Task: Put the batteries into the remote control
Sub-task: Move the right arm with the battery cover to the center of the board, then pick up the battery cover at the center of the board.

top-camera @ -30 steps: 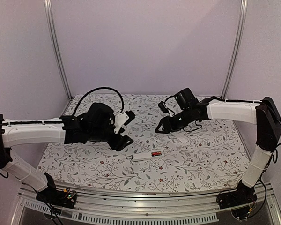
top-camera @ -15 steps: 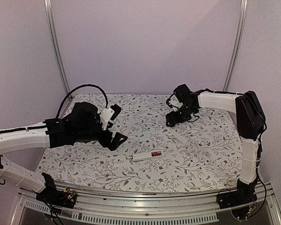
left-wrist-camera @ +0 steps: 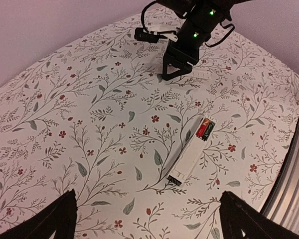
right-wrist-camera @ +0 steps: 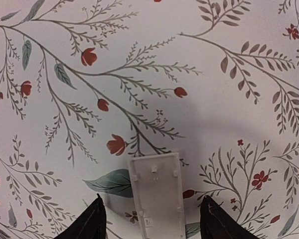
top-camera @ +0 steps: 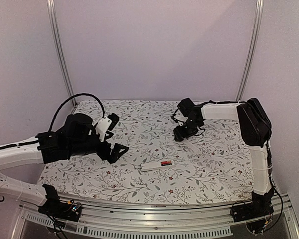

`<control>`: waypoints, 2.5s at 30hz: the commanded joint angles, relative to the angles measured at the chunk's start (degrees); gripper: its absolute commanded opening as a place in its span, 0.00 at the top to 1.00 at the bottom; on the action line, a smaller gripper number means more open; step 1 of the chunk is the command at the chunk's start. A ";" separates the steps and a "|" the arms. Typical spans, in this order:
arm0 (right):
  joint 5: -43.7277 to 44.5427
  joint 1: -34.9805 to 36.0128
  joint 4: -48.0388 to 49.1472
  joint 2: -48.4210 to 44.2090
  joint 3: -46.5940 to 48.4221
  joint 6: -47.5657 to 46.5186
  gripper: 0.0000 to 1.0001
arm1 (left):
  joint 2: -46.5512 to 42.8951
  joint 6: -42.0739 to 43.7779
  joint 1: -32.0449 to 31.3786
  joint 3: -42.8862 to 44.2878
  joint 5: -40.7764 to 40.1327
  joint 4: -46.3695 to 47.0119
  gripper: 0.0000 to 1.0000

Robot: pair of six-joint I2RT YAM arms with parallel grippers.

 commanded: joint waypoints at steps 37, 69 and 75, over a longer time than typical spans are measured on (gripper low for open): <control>3.72 3.34 -4.01 -14.85 -11.83 3.45 0.79 | -2.01 0.72 1.19 -2.13 -0.94 0.77 0.00; 6.04 3.51 -0.15 -5.47 -10.33 1.98 0.90 | 0.40 1.29 1.76 -1.75 -0.03 1.14 0.00; 5.59 3.50 -0.67 -5.79 -12.04 2.22 1.00 | 0.79 1.20 1.83 -1.87 0.20 1.15 0.00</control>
